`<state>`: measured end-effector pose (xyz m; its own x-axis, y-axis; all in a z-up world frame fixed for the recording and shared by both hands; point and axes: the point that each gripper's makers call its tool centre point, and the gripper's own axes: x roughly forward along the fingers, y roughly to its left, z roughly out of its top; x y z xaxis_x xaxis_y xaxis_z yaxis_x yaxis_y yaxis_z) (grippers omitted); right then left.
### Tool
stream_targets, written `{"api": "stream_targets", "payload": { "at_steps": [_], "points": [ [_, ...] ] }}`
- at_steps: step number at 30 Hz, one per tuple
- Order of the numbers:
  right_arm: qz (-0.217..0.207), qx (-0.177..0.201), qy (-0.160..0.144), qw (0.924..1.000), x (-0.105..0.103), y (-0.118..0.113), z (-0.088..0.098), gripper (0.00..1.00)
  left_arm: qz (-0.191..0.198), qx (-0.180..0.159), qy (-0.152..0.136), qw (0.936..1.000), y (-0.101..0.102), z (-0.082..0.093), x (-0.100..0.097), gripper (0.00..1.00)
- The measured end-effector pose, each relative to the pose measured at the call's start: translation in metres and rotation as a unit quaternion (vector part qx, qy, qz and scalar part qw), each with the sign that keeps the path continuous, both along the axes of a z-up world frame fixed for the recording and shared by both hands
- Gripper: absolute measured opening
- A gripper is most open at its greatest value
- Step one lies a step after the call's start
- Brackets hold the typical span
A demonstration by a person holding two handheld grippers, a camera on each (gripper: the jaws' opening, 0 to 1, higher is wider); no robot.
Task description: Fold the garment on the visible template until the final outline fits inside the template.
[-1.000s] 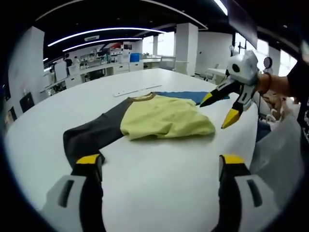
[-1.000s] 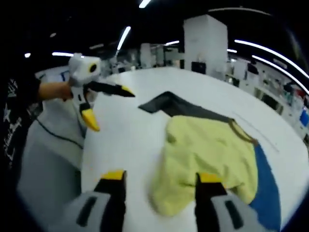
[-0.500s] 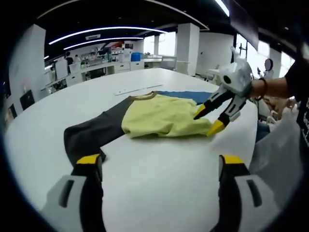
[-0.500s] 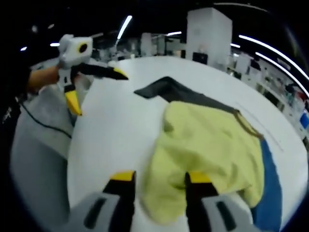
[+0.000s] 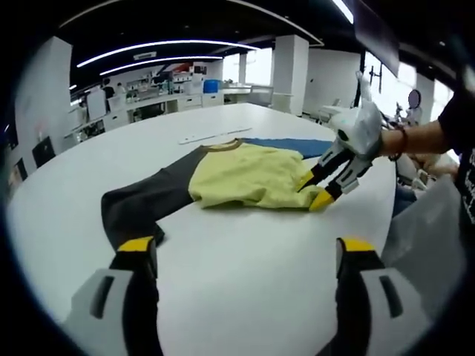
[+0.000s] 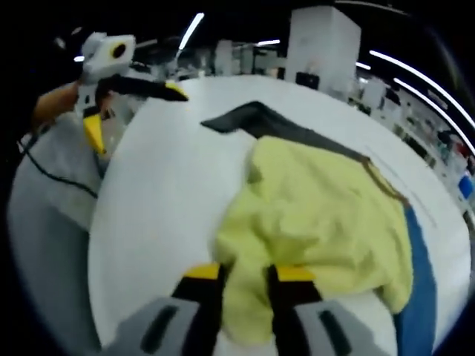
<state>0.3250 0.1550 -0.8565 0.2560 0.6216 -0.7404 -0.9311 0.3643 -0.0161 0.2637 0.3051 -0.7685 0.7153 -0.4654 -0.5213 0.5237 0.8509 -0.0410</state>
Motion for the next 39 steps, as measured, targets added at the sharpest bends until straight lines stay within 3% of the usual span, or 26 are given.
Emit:
{"api": "stream_targets", "payload": {
  "at_steps": [5, 12, 18, 23, 27, 30, 34, 39],
  "points": [
    [-0.019, 0.004, -0.006, 0.9998, 0.009, -0.002, 0.003, 0.09, -0.003, 0.002, 0.000, 1.0000, -0.001, 0.000, -0.001, 0.96],
    [-0.063, 0.038, 0.030, 0.9968, 0.018, -0.001, 0.009, 0.01, 0.004, 0.006, -0.004, 1.0000, 0.004, 0.000, 0.003, 0.97],
    [-0.067, 0.055, 0.032, 0.9957, 0.020, 0.000, 0.030, 0.01, 0.007, 0.011, -0.007, 0.9999, 0.008, 0.001, 0.004, 0.97],
    [-0.075, 0.083, 0.028, 0.9933, 0.023, 0.006, 0.060, 0.01, 0.011, 0.012, -0.008, 0.9998, 0.010, 0.001, 0.005, 0.97],
    [-0.099, 0.130, 0.030, 0.9861, 0.040, 0.014, 0.087, 0.01, 0.010, 0.012, -0.008, 0.9998, 0.011, 0.001, 0.005, 0.97],
    [-0.109, 0.141, 0.026, 0.9837, 0.054, 0.018, 0.100, 0.01, 0.012, 0.008, -0.011, 0.9998, 0.010, 0.003, 0.006, 0.97],
    [-0.124, 0.150, 0.025, 0.9805, 0.074, 0.021, 0.107, 0.01, 0.014, 0.009, -0.011, 0.9998, 0.011, 0.004, 0.007, 0.96],
    [-0.147, 0.158, 0.047, 0.9752, 0.093, 0.027, 0.111, 0.01, 0.021, 0.006, -0.008, 0.9997, 0.012, 0.004, 0.008, 0.94]
  ]
}}
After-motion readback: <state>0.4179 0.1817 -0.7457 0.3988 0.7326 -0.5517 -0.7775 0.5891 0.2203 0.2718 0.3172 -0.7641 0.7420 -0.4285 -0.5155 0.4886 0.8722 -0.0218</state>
